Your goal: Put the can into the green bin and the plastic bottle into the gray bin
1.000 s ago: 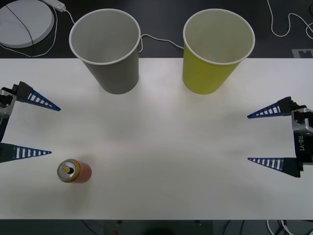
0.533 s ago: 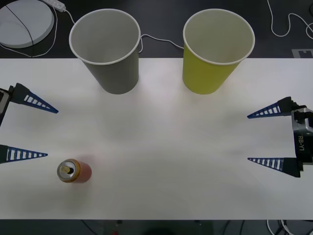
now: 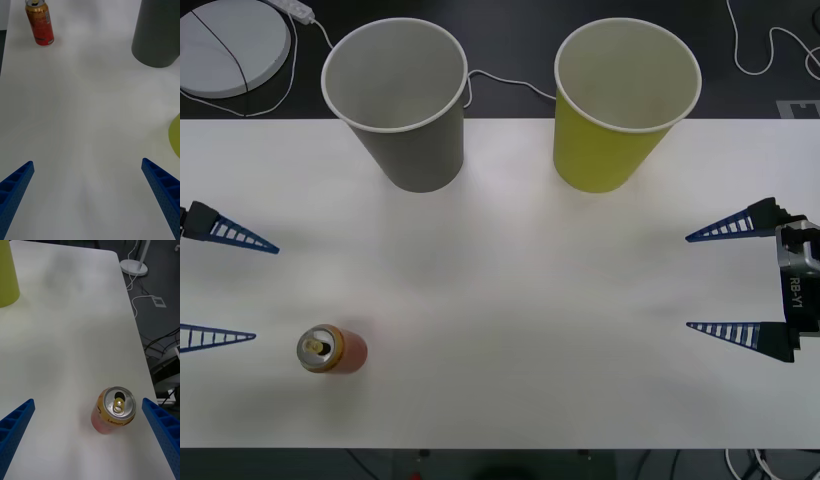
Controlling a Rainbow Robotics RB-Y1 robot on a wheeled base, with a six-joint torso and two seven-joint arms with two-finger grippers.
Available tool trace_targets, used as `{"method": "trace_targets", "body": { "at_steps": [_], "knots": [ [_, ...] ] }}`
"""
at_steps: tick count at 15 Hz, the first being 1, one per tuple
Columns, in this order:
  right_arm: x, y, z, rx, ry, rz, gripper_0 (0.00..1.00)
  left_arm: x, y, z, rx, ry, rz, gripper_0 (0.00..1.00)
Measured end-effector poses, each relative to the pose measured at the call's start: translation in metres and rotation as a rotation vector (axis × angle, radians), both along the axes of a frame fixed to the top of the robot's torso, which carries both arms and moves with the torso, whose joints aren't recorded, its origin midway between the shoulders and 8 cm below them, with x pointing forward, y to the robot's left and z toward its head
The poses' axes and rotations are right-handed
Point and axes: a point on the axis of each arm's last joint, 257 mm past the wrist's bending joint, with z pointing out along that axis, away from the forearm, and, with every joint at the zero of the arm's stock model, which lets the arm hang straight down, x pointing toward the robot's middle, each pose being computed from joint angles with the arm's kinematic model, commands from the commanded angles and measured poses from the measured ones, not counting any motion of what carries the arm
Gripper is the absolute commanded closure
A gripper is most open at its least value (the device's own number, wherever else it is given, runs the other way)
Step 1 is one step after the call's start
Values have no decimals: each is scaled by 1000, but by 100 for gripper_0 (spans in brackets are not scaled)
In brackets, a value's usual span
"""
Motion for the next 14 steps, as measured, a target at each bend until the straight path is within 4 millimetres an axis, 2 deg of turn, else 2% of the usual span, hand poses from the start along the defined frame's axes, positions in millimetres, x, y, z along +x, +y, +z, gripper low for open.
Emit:
{"method": "trace_targets", "body": {
  "at_steps": [9,14],
  "knots": [
    [0,0,0,0,0,0,0,-14,35,-53,-72,-33,13,0],
    [0,0,0,0,0,0,0,-24,44,-77,-107,-36,29,0]
  ]
}}
